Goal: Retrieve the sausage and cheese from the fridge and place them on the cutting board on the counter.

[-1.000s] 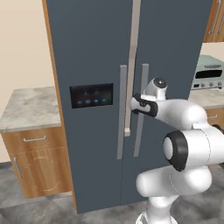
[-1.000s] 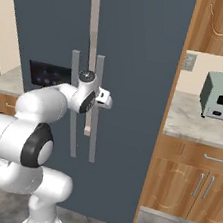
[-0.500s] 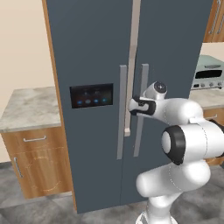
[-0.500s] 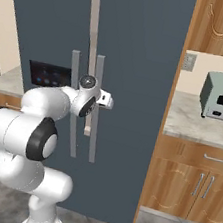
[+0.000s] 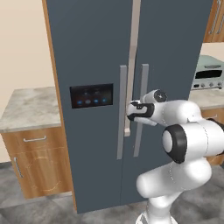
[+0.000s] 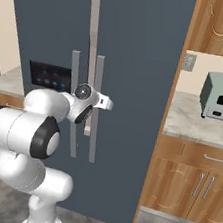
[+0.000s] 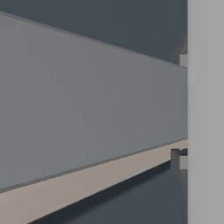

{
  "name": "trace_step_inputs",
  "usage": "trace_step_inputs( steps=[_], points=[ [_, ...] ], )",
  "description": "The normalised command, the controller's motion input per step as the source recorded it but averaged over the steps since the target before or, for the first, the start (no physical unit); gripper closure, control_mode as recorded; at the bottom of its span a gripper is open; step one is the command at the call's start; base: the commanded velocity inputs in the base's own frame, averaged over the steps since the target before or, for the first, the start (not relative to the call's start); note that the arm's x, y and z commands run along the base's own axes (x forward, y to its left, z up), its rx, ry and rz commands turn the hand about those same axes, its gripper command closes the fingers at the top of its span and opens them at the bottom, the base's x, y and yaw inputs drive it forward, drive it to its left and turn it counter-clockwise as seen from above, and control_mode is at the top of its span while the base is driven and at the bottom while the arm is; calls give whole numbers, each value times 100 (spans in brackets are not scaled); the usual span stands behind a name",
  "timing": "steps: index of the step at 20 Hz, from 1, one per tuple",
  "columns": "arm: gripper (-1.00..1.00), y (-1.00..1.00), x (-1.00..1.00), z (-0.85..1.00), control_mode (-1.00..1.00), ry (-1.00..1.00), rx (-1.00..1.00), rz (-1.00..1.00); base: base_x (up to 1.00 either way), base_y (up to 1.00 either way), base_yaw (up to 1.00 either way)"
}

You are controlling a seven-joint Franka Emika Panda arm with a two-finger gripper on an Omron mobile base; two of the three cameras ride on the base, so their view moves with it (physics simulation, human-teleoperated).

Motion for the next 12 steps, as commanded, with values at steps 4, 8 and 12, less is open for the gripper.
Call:
trace_step_inputs(
  steps=[4, 8, 12],
  points=[
    [100, -9, -5, 12, -100, 19, 0, 0, 0, 0, 0],
    [100, -18, -44, 8, -100, 17, 0, 0, 0, 0, 0],
    [100, -35, -68, 4, -100, 16, 1, 0, 0, 0, 0]
  ],
)
